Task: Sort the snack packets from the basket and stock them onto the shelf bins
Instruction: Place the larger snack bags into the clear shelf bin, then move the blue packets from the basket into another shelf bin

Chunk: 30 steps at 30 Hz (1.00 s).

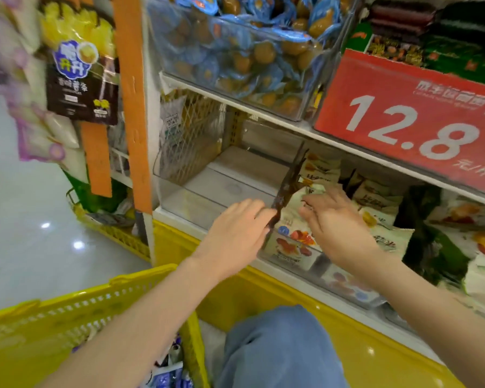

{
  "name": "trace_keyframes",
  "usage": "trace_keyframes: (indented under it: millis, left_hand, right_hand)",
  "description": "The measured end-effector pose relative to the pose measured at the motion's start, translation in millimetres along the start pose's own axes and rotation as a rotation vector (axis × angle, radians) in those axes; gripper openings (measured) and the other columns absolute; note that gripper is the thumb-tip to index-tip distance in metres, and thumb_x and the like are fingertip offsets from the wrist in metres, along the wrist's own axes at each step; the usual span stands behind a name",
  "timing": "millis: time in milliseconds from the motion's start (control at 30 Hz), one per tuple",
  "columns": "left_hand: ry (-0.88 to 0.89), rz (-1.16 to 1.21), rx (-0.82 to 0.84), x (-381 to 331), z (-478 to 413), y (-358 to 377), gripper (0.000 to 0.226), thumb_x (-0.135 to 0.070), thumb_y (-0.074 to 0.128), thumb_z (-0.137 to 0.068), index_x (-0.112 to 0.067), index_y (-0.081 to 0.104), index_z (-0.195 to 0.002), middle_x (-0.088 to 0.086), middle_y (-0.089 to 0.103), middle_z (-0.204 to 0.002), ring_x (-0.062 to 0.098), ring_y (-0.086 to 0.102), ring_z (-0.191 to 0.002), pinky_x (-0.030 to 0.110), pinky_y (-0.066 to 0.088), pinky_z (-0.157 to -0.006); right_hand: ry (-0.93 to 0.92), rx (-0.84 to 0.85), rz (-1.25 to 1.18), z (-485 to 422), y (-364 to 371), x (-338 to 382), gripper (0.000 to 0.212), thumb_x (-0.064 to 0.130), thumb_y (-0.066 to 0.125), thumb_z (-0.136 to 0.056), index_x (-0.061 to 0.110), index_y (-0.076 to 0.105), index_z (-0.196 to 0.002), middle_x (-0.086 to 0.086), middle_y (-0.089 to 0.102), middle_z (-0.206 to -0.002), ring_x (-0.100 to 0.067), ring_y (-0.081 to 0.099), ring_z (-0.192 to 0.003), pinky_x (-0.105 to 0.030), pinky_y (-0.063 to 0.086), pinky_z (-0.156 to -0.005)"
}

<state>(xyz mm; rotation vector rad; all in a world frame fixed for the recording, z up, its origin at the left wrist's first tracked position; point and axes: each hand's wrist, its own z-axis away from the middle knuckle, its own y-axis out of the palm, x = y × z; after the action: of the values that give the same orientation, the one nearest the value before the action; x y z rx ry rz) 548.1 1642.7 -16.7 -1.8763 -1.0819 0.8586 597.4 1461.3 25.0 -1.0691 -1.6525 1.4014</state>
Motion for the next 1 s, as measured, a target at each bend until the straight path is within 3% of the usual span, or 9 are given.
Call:
trace_keyframes:
  millis: [100,200,267,367,500,667,800,1000]
  left_hand:
    - [-0.139,-0.025,-0.092,22,57,-16,0.026,-0.018,0.053,-0.092,-0.013,0.058,-0.117,0.003,0.059,-0.103,0.021,0.054,-0.093,0.029,0.039,-0.081]
    - [-0.352,-0.043,-0.169,51,124,-26,0.019,-0.013,0.061,-0.087,-0.013,0.063,-0.105,0.002,0.062,-0.095,0.020,0.055,-0.085,0.029,0.041,-0.073]
    - [-0.504,-0.062,-0.154,70,173,-24,0.017,-0.008,0.067,-0.082,-0.011,0.064,-0.098,0.004,0.063,-0.089,0.024,0.058,-0.079,0.036,0.047,-0.066]
    - [-0.706,-0.057,0.003,93,253,-6,0.011,-0.006,0.065,-0.082,-0.007,0.066,-0.093,0.012,0.063,-0.085,0.034,0.060,-0.078,0.045,0.050,-0.068]
    - [-0.942,0.048,0.294,111,342,35,0.027,-0.026,0.039,-0.098,-0.017,0.054,-0.119,0.003,0.057,-0.114,0.023,0.052,-0.106,0.034,0.041,-0.087]
    - [-1.076,0.252,0.441,116,375,89,0.032,-0.028,0.038,-0.099,-0.018,0.044,-0.129,0.003,0.047,-0.127,0.020,0.047,-0.114,0.031,0.040,-0.092]
    - [-1.094,0.381,0.468,127,368,127,0.041,-0.028,0.041,-0.099,-0.016,0.037,-0.138,0.006,0.042,-0.137,0.022,0.042,-0.123,0.032,0.038,-0.098]
    - [-1.180,0.650,0.551,141,351,170,0.057,-0.034,0.043,-0.098,-0.017,0.020,-0.147,0.006,0.025,-0.151,0.026,0.038,-0.130,0.035,0.034,-0.104]
  right_hand:
    - [-0.170,-0.159,-0.077,12,8,43,0.039,0.035,0.034,-0.099,0.013,0.051,-0.127,-0.008,0.052,-0.126,-0.027,0.044,-0.120,-0.032,0.029,-0.098]
    - [-0.397,-0.217,-0.208,22,27,102,0.027,0.026,0.044,-0.096,0.008,0.061,-0.109,-0.010,0.060,-0.100,-0.028,0.055,-0.093,-0.031,0.034,-0.080]
    - [-0.491,-0.146,-0.267,26,52,142,0.026,0.026,0.046,-0.096,0.009,0.062,-0.107,-0.008,0.060,-0.097,-0.026,0.057,-0.092,-0.033,0.040,-0.081]
    - [-0.595,0.050,-0.299,32,103,195,0.029,0.033,0.041,-0.098,0.015,0.056,-0.116,-0.003,0.056,-0.107,-0.022,0.052,-0.101,-0.034,0.042,-0.084]
    - [-0.648,0.362,-0.212,41,184,240,0.032,0.032,0.038,-0.099,0.015,0.045,-0.126,-0.004,0.048,-0.121,-0.021,0.047,-0.110,-0.033,0.041,-0.089]
    - [-0.442,0.686,-0.153,55,271,249,0.049,0.023,0.043,-0.099,0.010,0.025,-0.143,-0.010,0.033,-0.144,-0.026,0.035,-0.130,-0.036,0.033,-0.107]
    - [-0.308,0.696,-0.145,51,307,242,0.071,0.029,0.050,-0.096,0.009,0.007,-0.149,-0.007,0.012,-0.156,-0.023,0.014,-0.143,-0.029,0.015,-0.116]
    - [-0.199,0.831,-0.230,31,333,241,0.079,0.038,0.052,-0.093,0.011,0.003,-0.149,-0.009,0.010,-0.157,-0.025,0.015,-0.144,-0.034,0.017,-0.116]
